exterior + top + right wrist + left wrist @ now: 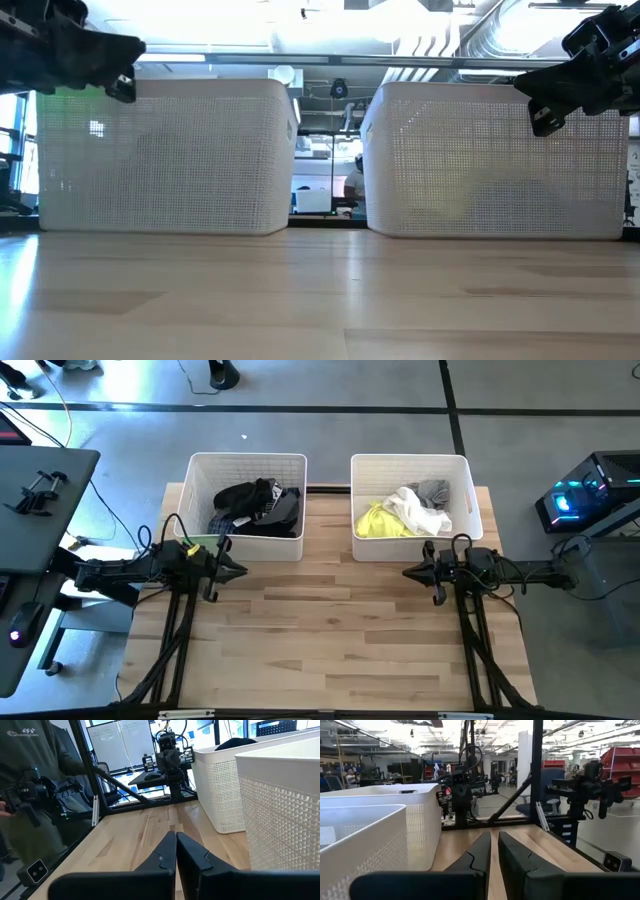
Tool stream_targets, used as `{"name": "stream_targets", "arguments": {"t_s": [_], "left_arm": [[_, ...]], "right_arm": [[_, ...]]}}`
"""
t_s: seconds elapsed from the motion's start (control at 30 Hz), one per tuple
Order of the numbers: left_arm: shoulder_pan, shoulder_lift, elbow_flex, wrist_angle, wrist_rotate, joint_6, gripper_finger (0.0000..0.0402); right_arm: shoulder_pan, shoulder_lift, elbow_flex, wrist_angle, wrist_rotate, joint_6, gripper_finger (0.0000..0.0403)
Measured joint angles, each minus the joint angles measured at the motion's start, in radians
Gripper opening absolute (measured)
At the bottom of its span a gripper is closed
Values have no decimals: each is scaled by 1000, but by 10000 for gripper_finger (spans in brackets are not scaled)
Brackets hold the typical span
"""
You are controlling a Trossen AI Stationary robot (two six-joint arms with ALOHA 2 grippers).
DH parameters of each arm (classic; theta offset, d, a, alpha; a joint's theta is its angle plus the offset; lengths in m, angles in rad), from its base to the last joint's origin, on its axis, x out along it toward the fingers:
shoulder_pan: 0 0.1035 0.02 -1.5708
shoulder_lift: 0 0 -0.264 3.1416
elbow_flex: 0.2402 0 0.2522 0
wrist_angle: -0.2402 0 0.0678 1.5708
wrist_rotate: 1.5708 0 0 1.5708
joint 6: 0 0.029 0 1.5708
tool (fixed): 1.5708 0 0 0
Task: Sort clothes
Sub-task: Return to Home Position
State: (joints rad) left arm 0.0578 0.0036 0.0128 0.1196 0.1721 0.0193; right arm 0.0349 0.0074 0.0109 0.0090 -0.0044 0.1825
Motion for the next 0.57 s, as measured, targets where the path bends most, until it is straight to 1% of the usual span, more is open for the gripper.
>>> {"name": "stream_targets", "arguments": {"t_s": [0.23,0.43,0.57], "left_arm": [[-3,0,0,-4,2,-15,26],[-39,0,0,-4,1,-15,26],[-42,0,0,-3,0,-15,26]], "right_arm": [[0,0,0,0,0,0,0],[0,0,0,0,0,0,0],[0,0,0,0,0,0,0]]}}
